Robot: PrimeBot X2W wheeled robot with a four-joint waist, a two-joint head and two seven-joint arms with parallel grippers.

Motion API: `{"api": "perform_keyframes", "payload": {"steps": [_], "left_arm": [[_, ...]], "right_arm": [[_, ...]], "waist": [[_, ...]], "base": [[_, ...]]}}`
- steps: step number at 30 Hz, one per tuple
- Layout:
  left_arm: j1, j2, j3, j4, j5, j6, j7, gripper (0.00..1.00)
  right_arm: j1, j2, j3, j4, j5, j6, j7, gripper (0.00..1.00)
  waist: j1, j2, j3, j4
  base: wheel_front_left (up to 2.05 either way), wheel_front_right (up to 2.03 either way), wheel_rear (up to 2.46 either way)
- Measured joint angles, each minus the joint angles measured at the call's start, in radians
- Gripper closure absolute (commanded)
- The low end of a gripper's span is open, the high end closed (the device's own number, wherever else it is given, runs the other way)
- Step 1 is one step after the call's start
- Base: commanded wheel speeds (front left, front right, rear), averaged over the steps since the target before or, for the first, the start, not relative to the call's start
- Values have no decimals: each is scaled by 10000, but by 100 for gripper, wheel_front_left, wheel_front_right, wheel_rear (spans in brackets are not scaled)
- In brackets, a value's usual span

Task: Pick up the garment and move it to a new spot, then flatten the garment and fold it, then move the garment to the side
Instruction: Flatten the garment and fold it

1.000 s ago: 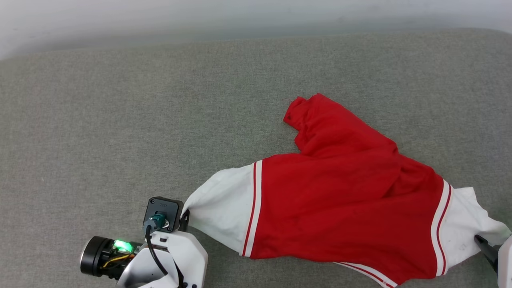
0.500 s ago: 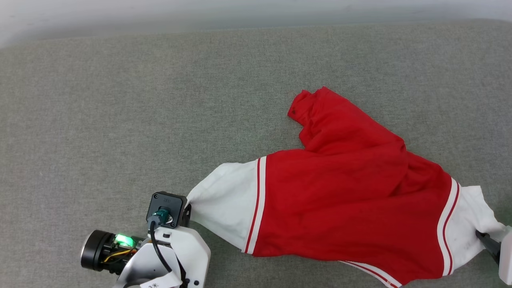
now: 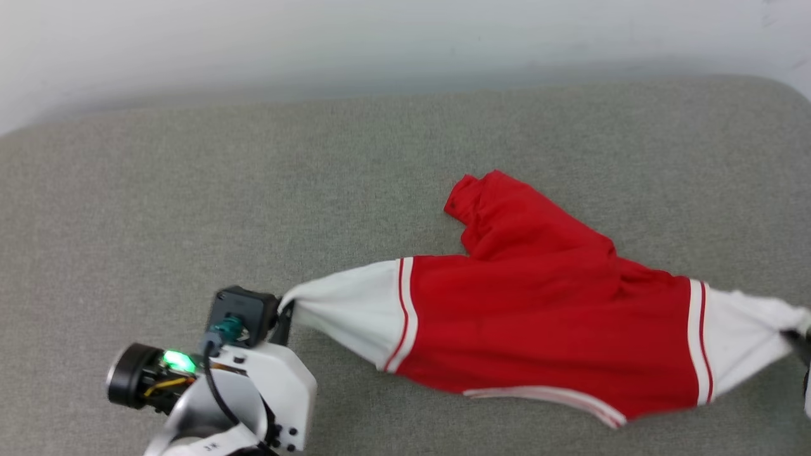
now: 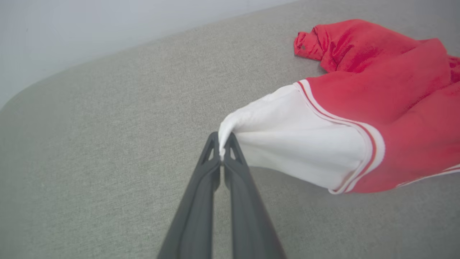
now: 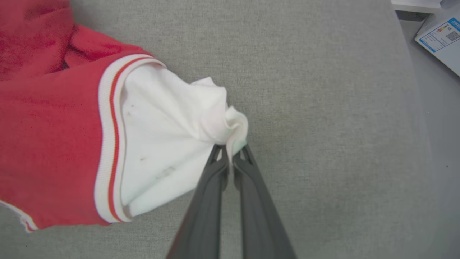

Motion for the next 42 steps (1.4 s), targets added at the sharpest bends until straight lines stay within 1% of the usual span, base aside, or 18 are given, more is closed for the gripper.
{"api": "perform_keyframes", "payload": {"steps": [5,8,9,10,14,21,27,35,39,42], "left_arm": [[-514,316,362,-435,-205,-194,-48,100],[-1076,491,606,-782,-391,-339,-15,100],[-1875,593,993,-1166,-874,-516,75,100],[-2524,644,1262,-1469,-1214,-606,161,100],[-3307,907,1484,-1616,-1383,-800,341,100],[-4663,1241,1745,-1578,-1404,-972,529,100],[-6221,1398,1795,-1273,-1459,-1087,782,100],[-9116,1496,1588,-27,-1200,-1306,943,100],[-10678,1465,1400,669,-811,-1342,433,100],[-11974,1407,1304,1492,-522,-1411,-155,100]], "right_arm": [[-580,-489,-353,-1243,468,0,-8,100],[-1040,-903,-456,-1822,522,0,-96,100],[-1792,-1262,-474,-2410,650,0,-107,100],[-2553,-1337,-464,-2646,809,0,-244,100],[-3518,-1358,-441,-2656,951,0,-211,100],[-4837,-1383,-318,-2546,1072,0,-184,100],[-6255,-1406,-159,-2234,1210,0,-299,100],[-8480,-1741,79,-1448,1505,0,-654,100],[-9730,-1983,364,-991,1526,0,-1001,100],[-10751,-1954,575,-504,1593,0,-1231,100]], "waist": [[0,0,-584,-110],[0,0,-894,-167],[0,0,-1208,-222],[0,0,-1341,-268],[0,0,-1433,-341],[1,0,-1267,-387],[1,0,-626,-370],[3,0,936,-248],[3,0,1846,-174],[4,0,2532,-129]], "base": [[0,0,0],[0,0,0],[0,0,0],[0,0,0],[0,0,0],[0,0,0],[0,0,0],[0,0,0],[0,0,0],[0,0,0]]}}
